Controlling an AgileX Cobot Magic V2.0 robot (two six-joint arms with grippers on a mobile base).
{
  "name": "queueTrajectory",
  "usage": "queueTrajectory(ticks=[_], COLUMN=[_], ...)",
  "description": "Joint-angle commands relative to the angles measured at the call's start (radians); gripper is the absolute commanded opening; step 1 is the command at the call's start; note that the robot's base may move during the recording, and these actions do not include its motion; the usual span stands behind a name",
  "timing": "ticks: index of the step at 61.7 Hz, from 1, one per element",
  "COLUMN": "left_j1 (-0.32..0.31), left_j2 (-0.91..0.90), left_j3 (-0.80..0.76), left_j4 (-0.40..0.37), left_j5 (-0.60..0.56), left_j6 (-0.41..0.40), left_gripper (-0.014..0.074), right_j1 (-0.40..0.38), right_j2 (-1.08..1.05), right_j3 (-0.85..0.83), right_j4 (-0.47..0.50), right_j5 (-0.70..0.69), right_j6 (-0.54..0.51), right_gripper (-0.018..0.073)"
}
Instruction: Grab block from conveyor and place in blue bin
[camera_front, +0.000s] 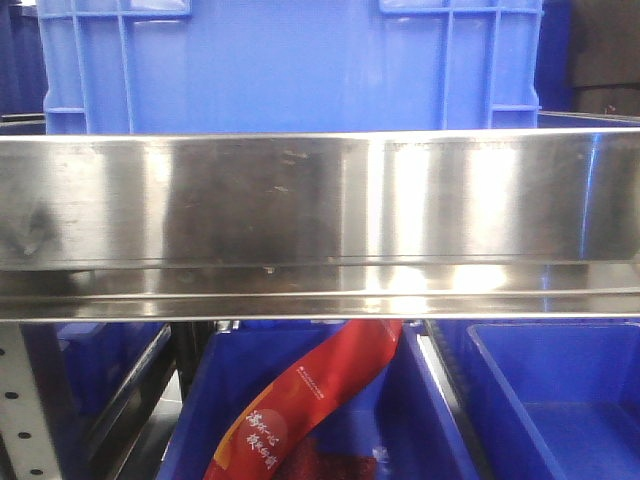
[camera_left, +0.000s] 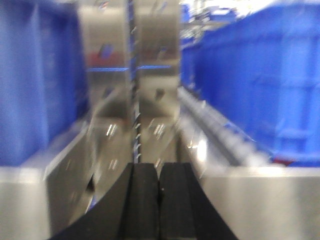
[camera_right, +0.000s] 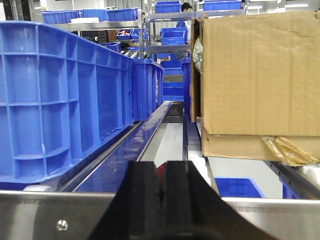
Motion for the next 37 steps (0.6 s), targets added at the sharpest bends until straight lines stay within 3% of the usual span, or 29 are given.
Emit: queueTrajectory(ticks=[1, 18, 37], left_j1=[0.015, -0.045, -0.044], left_j2=[-0.008, -0.008, -0.008], left_j3=[0.036, 0.036, 0.036], left_j4=[-0.028, -0.028, -0.028], left_j5=[-0.121, -0.110, -0.118], left_j6=[-0.009, 0.048, 0.048], left_gripper=[-0.0111, -0.0111, -0.0111], right_j1=[-0.003, -0.003, -0.003], right_j2=[-0.003, -0.003, -0.003], right_j3=[0.002, 0.002, 0.002], right_j4=[-0.008, -0.008, -0.008], right_j5=[-0.027, -0.027, -0.027], right_j6=[0.002, 0.002, 0.002], right_gripper=[-0.0160, -0.0160, -0.0160])
